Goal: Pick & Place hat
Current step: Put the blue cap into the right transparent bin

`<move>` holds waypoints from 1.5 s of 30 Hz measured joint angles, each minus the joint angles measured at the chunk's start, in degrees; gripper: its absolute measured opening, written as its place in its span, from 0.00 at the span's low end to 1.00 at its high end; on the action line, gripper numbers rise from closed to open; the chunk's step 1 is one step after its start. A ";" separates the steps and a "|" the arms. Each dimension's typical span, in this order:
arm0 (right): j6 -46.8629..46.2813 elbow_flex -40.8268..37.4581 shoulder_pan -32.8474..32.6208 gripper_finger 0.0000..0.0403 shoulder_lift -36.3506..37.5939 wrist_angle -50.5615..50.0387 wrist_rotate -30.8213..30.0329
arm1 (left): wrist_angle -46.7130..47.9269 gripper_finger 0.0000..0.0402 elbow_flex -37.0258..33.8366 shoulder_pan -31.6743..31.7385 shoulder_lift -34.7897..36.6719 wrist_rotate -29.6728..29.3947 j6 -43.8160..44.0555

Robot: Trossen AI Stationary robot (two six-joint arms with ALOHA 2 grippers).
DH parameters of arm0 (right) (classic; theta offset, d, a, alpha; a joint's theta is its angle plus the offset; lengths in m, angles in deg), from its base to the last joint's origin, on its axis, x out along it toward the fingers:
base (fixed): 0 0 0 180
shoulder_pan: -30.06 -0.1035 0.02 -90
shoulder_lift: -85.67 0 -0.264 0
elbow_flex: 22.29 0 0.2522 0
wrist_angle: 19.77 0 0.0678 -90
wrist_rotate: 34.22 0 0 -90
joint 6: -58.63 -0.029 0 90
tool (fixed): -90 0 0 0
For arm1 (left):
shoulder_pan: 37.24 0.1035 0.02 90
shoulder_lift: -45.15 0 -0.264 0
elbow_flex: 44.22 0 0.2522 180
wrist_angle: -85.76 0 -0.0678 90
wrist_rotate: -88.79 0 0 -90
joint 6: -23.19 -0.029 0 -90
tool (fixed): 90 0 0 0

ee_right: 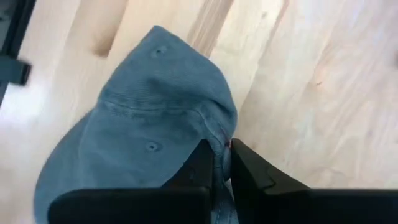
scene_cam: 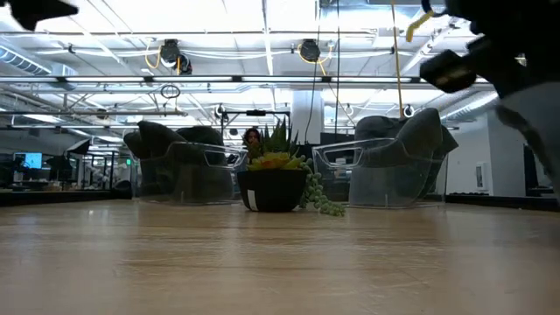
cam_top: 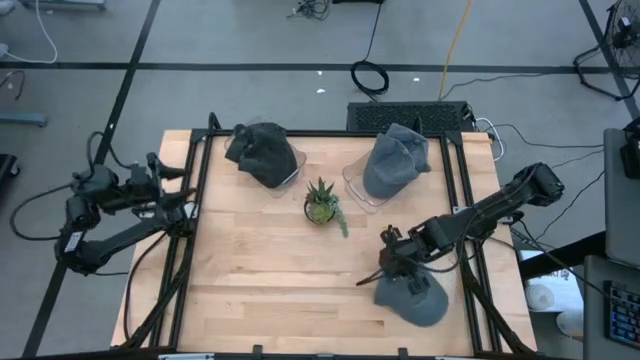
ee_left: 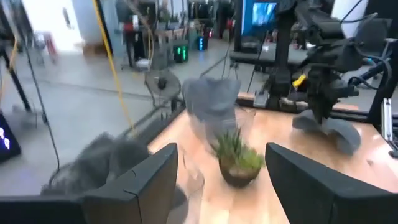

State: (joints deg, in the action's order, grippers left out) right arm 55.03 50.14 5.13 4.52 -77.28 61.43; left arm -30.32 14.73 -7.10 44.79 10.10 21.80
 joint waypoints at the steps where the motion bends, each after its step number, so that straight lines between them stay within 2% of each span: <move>1: 0.04 0.74 0.46 0.04 0.00 -0.36 0.03 | -2.24 0.63 -1.04 0.02 0.00 0.03 -0.57; 8: 0.32 6.12 2.90 0.04 0.00 -5.01 -2.62 | -17.21 0.63 -12.49 0.06 0.06 -3.87 1.07; 14: -1.68 12.48 4.77 0.04 0.00 -6.35 -2.67 | -29.59 0.63 -21.65 0.06 0.07 -4.04 3.13; 22: -7.93 22.21 6.22 0.04 0.00 -6.22 -3.00 | -38.73 0.63 -31.54 0.06 0.07 -3.85 6.60; 35: -19.44 30.53 6.62 0.04 0.00 -6.32 -7.66 | -49.34 0.63 -39.57 0.06 0.07 -4.85 9.11; 42: -20.83 32.75 7.28 0.04 0.00 -6.43 -8.55 | -55.80 0.63 -44.64 0.00 0.07 -4.88 10.70; 45: -21.32 33.34 7.28 0.04 0.00 -6.68 -8.55 | -55.93 0.63 -44.56 -0.01 0.07 -5.40 10.66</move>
State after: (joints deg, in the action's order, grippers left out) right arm 33.71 83.48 12.41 4.52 -83.96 52.89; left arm -86.25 -29.83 -7.11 44.85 4.70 32.46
